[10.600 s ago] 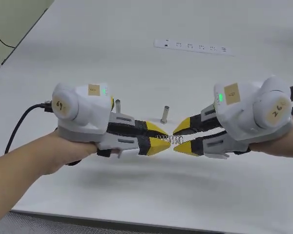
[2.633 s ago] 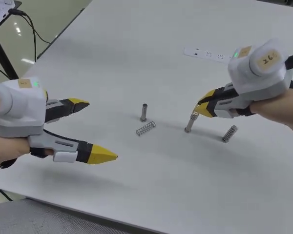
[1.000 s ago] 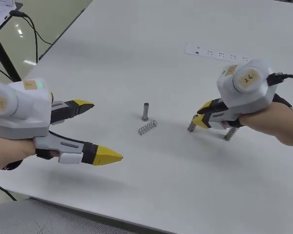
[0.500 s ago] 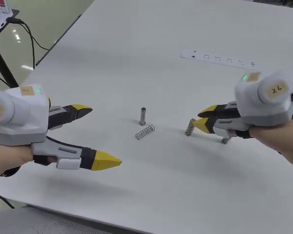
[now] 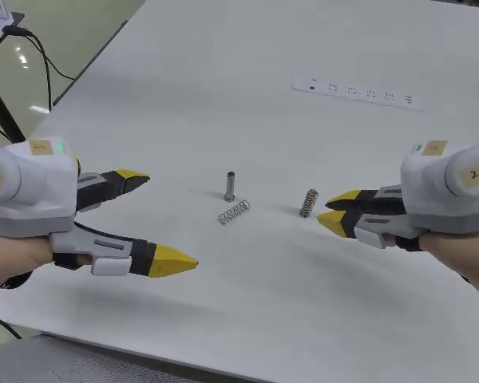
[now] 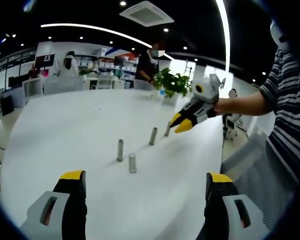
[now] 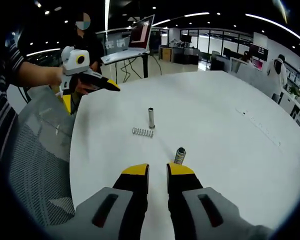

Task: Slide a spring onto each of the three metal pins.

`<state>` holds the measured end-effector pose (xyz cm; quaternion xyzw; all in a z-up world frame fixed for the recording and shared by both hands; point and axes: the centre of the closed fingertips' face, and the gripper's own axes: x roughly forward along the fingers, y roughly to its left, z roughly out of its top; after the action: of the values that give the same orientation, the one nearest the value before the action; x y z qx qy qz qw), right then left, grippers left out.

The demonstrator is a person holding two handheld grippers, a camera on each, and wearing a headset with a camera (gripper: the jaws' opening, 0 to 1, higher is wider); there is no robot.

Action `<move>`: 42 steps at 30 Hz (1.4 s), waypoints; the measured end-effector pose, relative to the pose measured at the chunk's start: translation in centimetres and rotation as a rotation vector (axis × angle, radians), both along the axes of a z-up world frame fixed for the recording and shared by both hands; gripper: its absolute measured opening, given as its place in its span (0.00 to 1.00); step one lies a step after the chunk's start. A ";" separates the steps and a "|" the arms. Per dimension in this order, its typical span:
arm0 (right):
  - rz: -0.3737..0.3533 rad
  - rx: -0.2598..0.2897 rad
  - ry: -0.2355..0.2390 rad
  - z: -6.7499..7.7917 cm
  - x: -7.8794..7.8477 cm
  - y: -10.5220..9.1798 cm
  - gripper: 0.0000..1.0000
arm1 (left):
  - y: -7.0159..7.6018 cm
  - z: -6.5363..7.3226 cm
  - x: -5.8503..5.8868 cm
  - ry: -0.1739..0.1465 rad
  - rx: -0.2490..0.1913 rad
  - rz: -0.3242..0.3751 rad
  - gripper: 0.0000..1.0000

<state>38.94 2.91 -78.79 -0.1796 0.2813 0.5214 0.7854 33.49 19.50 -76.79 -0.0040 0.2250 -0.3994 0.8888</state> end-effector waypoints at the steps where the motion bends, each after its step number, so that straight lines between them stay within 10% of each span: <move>1: -0.003 0.000 0.005 -0.1 -0.1 -0.1 0.12 | 0.0 -0.1 -0.1 0.001 0.002 -0.002 0.97; 16: 0.033 -0.023 0.005 -0.4 -0.6 0.8 0.12 | 0.1 0.0 0.1 0.000 -0.006 0.004 0.97; 42: 0.435 -0.195 -0.150 -0.4 -0.5 8.5 0.15 | 0.4 0.3 0.3 -0.020 -0.027 0.017 0.98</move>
<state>38.49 11.39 -79.17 -0.3492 0.2258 0.6338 0.6523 33.76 19.93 -76.49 -0.0140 0.2107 -0.3947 0.8942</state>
